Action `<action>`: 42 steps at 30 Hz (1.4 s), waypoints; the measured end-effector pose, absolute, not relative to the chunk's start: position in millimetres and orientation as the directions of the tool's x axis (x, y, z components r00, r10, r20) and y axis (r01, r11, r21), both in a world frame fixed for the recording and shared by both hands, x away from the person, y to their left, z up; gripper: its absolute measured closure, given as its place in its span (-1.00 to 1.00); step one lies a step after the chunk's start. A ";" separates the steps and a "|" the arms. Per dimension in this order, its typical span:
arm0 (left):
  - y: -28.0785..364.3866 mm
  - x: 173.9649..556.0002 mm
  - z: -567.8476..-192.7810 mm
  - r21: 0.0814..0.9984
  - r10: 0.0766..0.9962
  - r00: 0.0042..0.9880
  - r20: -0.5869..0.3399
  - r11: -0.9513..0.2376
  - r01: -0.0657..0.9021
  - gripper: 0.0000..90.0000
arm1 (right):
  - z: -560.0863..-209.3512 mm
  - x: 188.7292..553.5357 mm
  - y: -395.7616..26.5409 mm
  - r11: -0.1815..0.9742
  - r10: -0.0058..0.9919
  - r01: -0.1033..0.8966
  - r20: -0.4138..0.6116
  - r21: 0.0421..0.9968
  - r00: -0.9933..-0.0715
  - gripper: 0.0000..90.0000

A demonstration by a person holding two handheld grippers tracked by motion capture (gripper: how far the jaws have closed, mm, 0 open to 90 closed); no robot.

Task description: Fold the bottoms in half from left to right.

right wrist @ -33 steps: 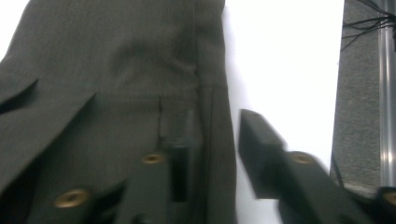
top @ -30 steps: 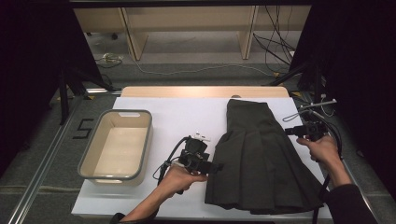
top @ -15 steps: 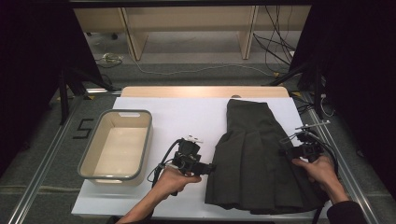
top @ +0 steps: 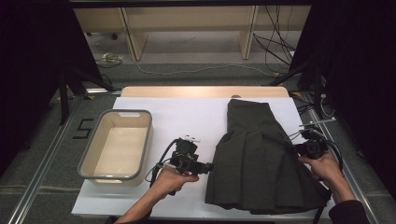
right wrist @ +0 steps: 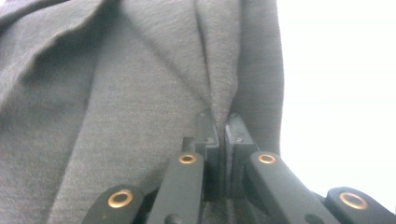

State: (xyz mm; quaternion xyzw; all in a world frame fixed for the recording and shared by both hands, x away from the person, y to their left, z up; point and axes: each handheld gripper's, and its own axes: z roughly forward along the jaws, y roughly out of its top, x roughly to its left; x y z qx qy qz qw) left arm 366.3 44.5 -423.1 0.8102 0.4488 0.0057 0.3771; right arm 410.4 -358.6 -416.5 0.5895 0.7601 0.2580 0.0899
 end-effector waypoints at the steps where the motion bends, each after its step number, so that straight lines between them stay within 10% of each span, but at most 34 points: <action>1: 44.0 366.1 -422.7 0.616 0.731 0.596 -0.331 -0.311 0.724 -0.40 | -414.8 410.4 -363.0 0.163 0.945 0.849 0.167 0.502 -0.280 0.94; 14: 14.3 355.6 -433.6 0.574 0.672 0.614 -0.413 -0.332 0.749 -0.38 | -428.5 413.5 -378.6 0.146 0.960 0.868 0.144 0.474 -0.241 0.90; 18: -5.4 348.1 -447.8 0.536 0.619 0.640 -0.456 -0.384 0.752 -0.04 | -430.0 412.3 -377.9 0.147 0.960 0.867 0.141 0.476 -0.241 0.87; 22: -22.5 338.1 -455.7 0.548 0.581 0.700 -0.415 -0.455 0.702 0.90 | -429.9 411.0 -377.1 0.148 0.961 0.866 0.138 0.478 -0.241 0.85; 25: -22.8 333.7 -457.3 0.560 0.568 0.725 -0.389 -0.479 0.676 0.95 | -429.9 409.7 -376.4 0.160 0.960 0.861 0.126 0.482 -0.248 0.85; 31: -17.4 326.5 -464.3 0.524 0.528 0.734 -0.427 -0.518 0.677 0.84 | -430.2 410.0 -377.6 0.160 0.962 0.863 0.119 0.479 -0.244 0.85; 42: 8.4 343.7 -429.1 0.592 0.615 0.691 -0.380 -0.412 0.693 -0.25 | -417.4 397.1 -375.0 0.143 0.966 0.844 0.111 0.518 -0.232 0.23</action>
